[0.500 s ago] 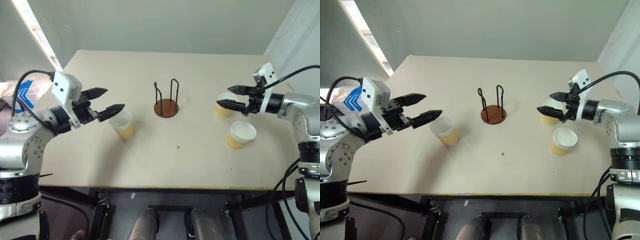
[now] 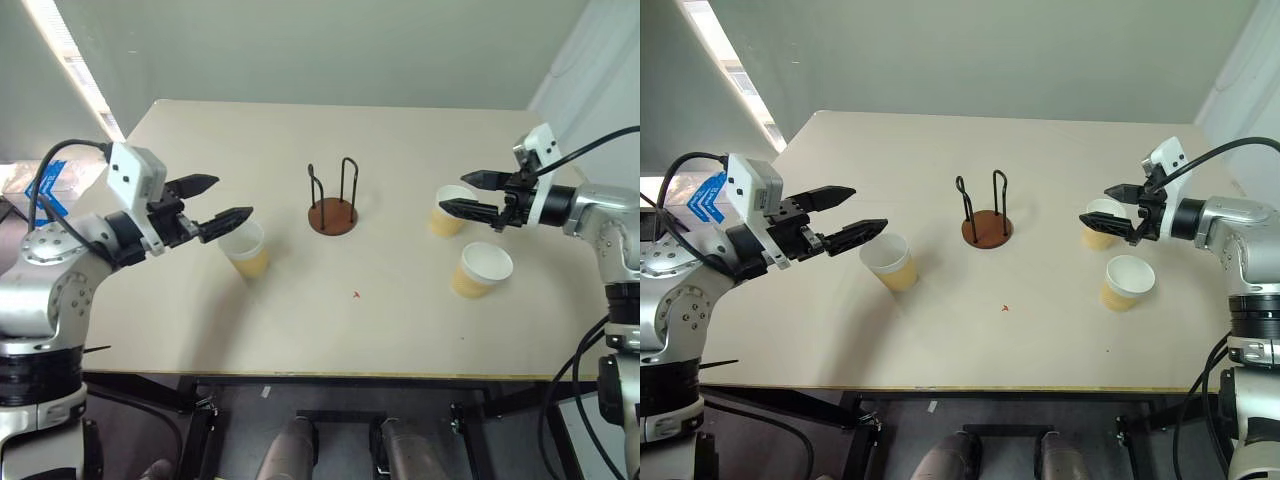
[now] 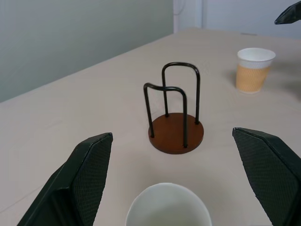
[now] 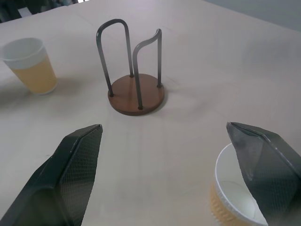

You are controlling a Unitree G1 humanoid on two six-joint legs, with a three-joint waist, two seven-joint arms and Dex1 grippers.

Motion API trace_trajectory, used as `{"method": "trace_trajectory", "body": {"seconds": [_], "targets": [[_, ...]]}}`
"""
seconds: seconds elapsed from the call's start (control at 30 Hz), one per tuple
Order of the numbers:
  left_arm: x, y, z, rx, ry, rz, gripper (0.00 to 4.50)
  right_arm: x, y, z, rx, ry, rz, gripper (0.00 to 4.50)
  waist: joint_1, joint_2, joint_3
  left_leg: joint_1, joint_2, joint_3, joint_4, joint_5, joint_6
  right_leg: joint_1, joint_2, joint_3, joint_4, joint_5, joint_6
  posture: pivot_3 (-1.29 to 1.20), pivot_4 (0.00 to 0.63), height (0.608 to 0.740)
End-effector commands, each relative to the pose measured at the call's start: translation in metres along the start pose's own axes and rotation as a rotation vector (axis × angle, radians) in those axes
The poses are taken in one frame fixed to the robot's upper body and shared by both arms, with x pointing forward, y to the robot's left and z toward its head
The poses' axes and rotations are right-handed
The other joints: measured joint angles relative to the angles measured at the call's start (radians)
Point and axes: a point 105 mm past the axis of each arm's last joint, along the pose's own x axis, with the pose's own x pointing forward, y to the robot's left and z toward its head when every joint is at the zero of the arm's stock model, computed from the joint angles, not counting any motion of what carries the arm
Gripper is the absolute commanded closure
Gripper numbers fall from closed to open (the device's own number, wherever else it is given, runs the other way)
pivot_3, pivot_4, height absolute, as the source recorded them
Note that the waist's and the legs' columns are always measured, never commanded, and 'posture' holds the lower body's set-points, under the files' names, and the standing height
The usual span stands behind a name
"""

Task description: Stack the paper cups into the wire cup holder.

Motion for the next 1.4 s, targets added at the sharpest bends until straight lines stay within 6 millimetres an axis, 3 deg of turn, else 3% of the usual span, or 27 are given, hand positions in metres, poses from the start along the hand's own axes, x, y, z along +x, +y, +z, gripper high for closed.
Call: {"method": "trace_trajectory", "body": {"seconds": [0.03, 0.33, 0.63, 0.8, 1.13, 1.4], "targets": [[0.007, -0.004, 0.013, 0.035, -0.040, -0.050, 0.00, -0.011, 0.008, 0.020, -0.031, -0.053, 0.005, 0.03, 0.000, 0.000, 0.000, 0.000, 0.000, 0.000, 0.000, 0.000, 0.000, 0.000, 0.000, 0.000, 0.000, 0.000, 0.000, 0.00, 0.150, 0.740], [0.042, 0.003, 0.003, 0.085, 0.081, -0.062, 0.00, -0.020, 0.026, 0.020, 0.050, -0.025, 0.025, 0.03, 0.004, 0.000, 0.000, 0.000, 0.000, 0.000, 0.001, 0.001, 0.000, 0.002, 0.000, 0.000, -0.001, 0.001, 0.002, 0.00, 0.150, 0.740], [0.071, -0.014, -0.008, 0.118, 0.143, -0.195, 0.00, -0.024, 0.032, 0.017, 0.046, -0.005, 0.020, 0.03, 0.005, -0.001, 0.000, -0.001, -0.001, -0.001, 0.001, 0.001, 0.000, 0.002, 0.000, 0.000, -0.002, 0.003, 0.008, 0.00, 0.150, 0.740], [0.091, -0.019, -0.008, 0.151, 0.147, -0.264, 0.00, -0.029, 0.053, 0.024, 0.000, -0.029, 0.110, 0.03, 0.010, -0.001, 0.000, -0.001, -0.001, -0.001, 0.002, 0.001, 0.001, 0.002, 0.000, 0.000, -0.002, 0.003, 0.011, 0.00, 0.150, 0.740], [0.112, -0.017, -0.013, 0.140, 0.153, -0.310, 0.00, -0.032, 0.069, 0.037, -0.027, -0.132, 0.145, 0.03, 0.010, -0.001, 0.000, -0.002, -0.001, 0.000, 0.003, 0.001, 0.002, 0.002, 0.000, 0.000, -0.003, 0.003, 0.018, 0.00, 0.150, 0.740], [0.131, -0.015, -0.021, 0.094, 0.173, -0.289, 0.00, -0.035, 0.073, 0.035, -0.027, -0.132, 0.145, 0.03, 0.015, -0.001, 0.001, -0.003, -0.002, -0.001, 0.008, 0.000, 0.004, 0.004, 0.000, 0.000, -0.003, 0.002, 0.021, 0.00, 0.150, 0.740]]}}
